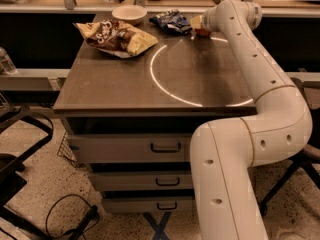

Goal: Move apple near blue chip bag

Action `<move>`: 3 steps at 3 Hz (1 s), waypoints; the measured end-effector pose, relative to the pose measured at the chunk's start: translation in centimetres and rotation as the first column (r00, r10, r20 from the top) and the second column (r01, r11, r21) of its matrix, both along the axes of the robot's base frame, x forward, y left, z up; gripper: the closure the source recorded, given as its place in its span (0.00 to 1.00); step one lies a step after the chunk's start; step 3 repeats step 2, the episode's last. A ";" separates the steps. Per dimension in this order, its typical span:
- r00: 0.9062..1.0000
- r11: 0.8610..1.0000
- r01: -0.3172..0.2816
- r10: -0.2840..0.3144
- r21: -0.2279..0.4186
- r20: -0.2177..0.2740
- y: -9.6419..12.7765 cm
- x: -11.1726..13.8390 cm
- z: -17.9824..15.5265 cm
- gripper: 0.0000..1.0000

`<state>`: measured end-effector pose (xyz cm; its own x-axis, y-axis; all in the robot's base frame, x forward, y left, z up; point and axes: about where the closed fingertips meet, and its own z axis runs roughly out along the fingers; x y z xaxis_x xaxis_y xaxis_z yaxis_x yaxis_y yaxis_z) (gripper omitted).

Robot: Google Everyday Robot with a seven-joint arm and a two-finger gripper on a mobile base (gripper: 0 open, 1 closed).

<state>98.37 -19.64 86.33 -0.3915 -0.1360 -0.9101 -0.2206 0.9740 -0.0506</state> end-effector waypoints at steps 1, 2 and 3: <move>1.000 1.000 -0.002 0.002 0.000 -0.005 0.2 0.1 -0.4 0.01; 1.000 1.000 -0.003 0.003 0.000 -0.006 0.3 0.1 -0.5 0.00; 1.000 1.000 -0.003 0.003 0.000 -0.006 0.3 0.1 -0.5 0.00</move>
Offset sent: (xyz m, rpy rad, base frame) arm 0.0006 0.0015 -0.0027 0.0000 0.0032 0.0015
